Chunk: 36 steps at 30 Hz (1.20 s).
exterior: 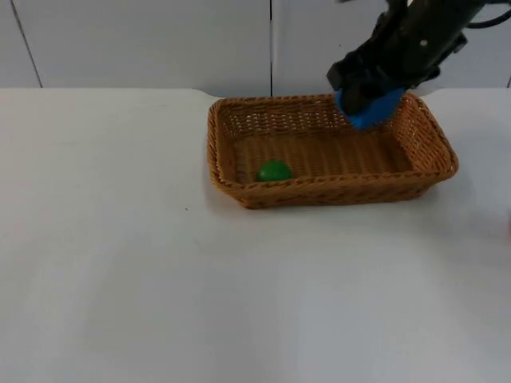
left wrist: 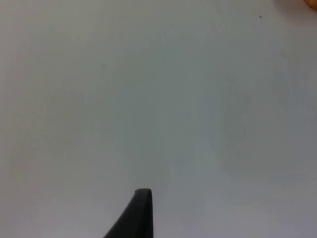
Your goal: Place all geometric objects except the red cube into the basket.
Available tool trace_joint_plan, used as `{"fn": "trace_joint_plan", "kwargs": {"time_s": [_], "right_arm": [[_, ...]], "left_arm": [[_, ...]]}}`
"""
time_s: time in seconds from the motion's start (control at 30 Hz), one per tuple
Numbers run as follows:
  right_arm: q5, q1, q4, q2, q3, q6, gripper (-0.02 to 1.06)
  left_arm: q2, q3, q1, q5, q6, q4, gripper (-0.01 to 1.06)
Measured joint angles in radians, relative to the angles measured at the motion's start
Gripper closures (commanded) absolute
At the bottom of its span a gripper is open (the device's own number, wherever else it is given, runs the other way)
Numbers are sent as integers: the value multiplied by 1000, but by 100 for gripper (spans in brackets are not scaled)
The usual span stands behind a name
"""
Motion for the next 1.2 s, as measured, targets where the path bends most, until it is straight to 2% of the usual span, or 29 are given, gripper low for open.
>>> {"fn": "trace_joint_plan", "kwargs": {"time_s": [0.27, 0.33, 0.47, 0.53, 0.7, 0.73, 0.83, 0.9, 1.2], "right_arm": [[-99, 0, -19, 117, -30, 4, 101], [-115, 0, -19, 132, -30, 4, 95], [-125, 0, -19, 147, -30, 4, 72], [-125, 0, -19, 151, -30, 4, 69], [-124, 0, -26, 164, -30, 4, 47], [-122, 0, -26, 166, -30, 4, 47], [-118, 0, -19, 169, -30, 4, 35], [-115, 0, -19, 169, -30, 6, 32], [-76, 0, -26, 102, -30, 16, 31]], "left_arm": [[0, 0, 0, -2, 0, 0, 0], [0, 0, 0, -2, 0, 0, 0], [0, 0, 0, -2, 0, 0, 0], [0, 0, 0, -2, 0, 0, 0], [0, 0, 0, -2, 0, 0, 0], [0, 0, 0, -2, 0, 0, 0], [0, 0, 0, -2, 0, 0, 0], [0, 0, 0, -2, 0, 0, 0], [0, 0, 0, -5, 0, 0, 0]]}}
